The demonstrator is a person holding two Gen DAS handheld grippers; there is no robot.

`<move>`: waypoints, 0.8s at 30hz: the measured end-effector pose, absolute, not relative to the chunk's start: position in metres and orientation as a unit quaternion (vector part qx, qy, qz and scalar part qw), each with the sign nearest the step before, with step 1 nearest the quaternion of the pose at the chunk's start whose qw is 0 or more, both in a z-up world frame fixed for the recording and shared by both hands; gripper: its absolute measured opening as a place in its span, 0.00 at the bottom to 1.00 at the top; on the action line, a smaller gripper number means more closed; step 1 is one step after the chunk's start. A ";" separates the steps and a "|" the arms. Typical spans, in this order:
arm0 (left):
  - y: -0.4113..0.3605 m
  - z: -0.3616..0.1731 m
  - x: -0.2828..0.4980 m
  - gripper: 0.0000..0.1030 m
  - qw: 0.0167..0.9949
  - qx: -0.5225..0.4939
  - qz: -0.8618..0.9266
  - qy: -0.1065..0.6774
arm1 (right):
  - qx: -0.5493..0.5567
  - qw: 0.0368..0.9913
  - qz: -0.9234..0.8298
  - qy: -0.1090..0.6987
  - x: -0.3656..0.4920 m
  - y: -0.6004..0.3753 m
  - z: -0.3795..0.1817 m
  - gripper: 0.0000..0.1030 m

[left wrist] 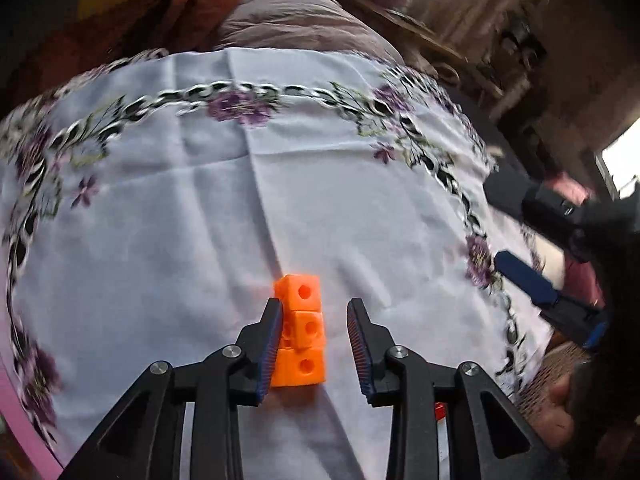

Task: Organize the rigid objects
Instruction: 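Grasp the orange interlocking cubes with the left gripper, then grasp the red puzzle piece with the right gripper while the left holds the orange cubes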

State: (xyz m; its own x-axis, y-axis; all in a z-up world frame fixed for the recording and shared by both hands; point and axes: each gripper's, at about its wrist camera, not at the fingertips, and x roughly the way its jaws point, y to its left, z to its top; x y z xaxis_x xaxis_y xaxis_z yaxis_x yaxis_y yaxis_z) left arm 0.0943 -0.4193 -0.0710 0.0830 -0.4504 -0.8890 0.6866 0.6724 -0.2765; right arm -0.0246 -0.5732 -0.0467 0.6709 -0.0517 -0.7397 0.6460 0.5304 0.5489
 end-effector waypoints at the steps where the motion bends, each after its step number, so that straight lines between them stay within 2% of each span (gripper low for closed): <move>1: -0.423 -0.073 0.093 0.32 0.727 0.121 -0.389 0.553 | 0.435 0.805 -0.216 0.342 -0.025 -0.573 -0.047 0.91; 9: -0.428 -0.073 0.080 0.32 0.734 0.193 -0.399 0.515 | 0.443 0.803 -0.210 0.339 -0.025 -0.574 -0.047 0.91; 17: -0.427 -0.077 0.080 0.34 0.730 0.236 -0.392 0.508 | 0.439 0.800 -0.221 0.345 -0.026 -0.575 -0.049 0.91; 24: -0.401 -0.072 0.085 0.27 0.739 0.172 -0.398 0.515 | 0.435 0.796 -0.232 0.350 -0.025 -0.577 -0.052 0.91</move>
State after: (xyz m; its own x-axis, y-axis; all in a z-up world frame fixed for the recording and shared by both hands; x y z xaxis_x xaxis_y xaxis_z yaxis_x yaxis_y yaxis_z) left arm 0.0849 -0.4006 -0.0722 0.1523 -0.4126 -0.8981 0.7658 0.6237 -0.1566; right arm -0.0253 -0.5771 -0.0522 0.6467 -0.0649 -0.7600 0.6745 0.5140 0.5300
